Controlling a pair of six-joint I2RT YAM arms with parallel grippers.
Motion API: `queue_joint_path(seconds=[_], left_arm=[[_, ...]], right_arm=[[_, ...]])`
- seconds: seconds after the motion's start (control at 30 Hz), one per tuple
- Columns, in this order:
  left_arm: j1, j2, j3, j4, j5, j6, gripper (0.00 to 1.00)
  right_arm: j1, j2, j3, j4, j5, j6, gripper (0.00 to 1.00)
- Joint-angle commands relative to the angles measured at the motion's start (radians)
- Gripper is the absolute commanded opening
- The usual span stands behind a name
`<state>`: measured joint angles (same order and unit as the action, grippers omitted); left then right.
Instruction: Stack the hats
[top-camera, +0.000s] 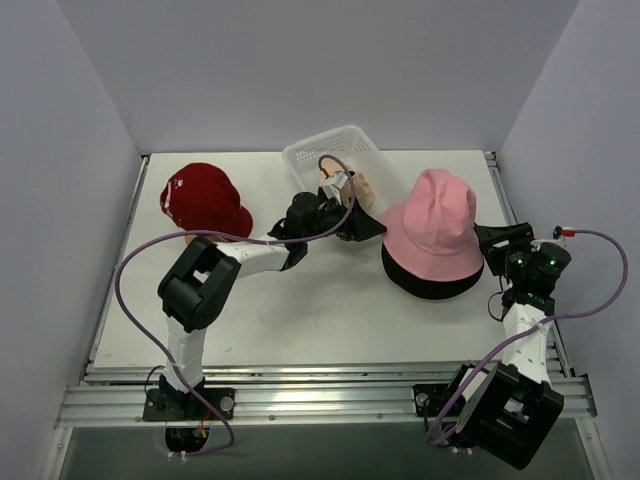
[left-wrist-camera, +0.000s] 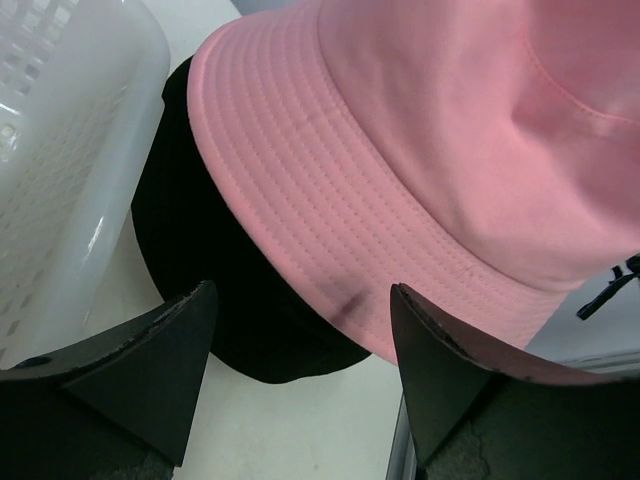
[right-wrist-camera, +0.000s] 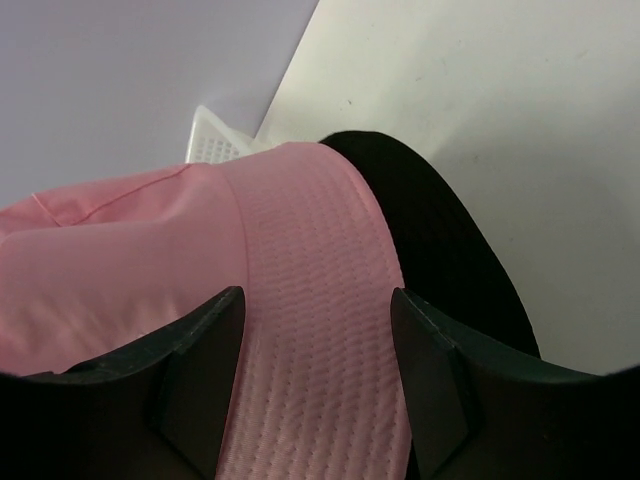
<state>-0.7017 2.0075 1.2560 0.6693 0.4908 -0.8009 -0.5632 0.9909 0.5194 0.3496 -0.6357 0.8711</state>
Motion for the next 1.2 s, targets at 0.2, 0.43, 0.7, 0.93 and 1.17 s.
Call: queue_joint_path(seconds=[0.2,0.43,0.7,0.93,1.17], left_arm=[[-0.009,0.034,0.056,0.160,0.031,-0.083,0.73],[-0.015,0.062,0.068,0.184,0.029,-0.103,0.72],[-0.015,0.094,0.082,0.254,0.037,-0.159,0.50],[-0.016,0.100,0.079,0.262,0.051,-0.159,0.06],[-0.030,0.102,0.037,0.227,0.049,-0.110,0.02]], right_arm=[[-0.006,-0.049,-0.064,0.080,0.007,0.020,0.57],[-0.006,-0.029,-0.085,0.121,0.024,0.031,0.57],[-0.006,0.012,-0.122,0.258,0.016,0.106,0.47],[-0.004,0.005,-0.113,0.266,0.028,0.105,0.22],[-0.006,0.032,-0.110,0.245,0.068,0.059,0.00]])
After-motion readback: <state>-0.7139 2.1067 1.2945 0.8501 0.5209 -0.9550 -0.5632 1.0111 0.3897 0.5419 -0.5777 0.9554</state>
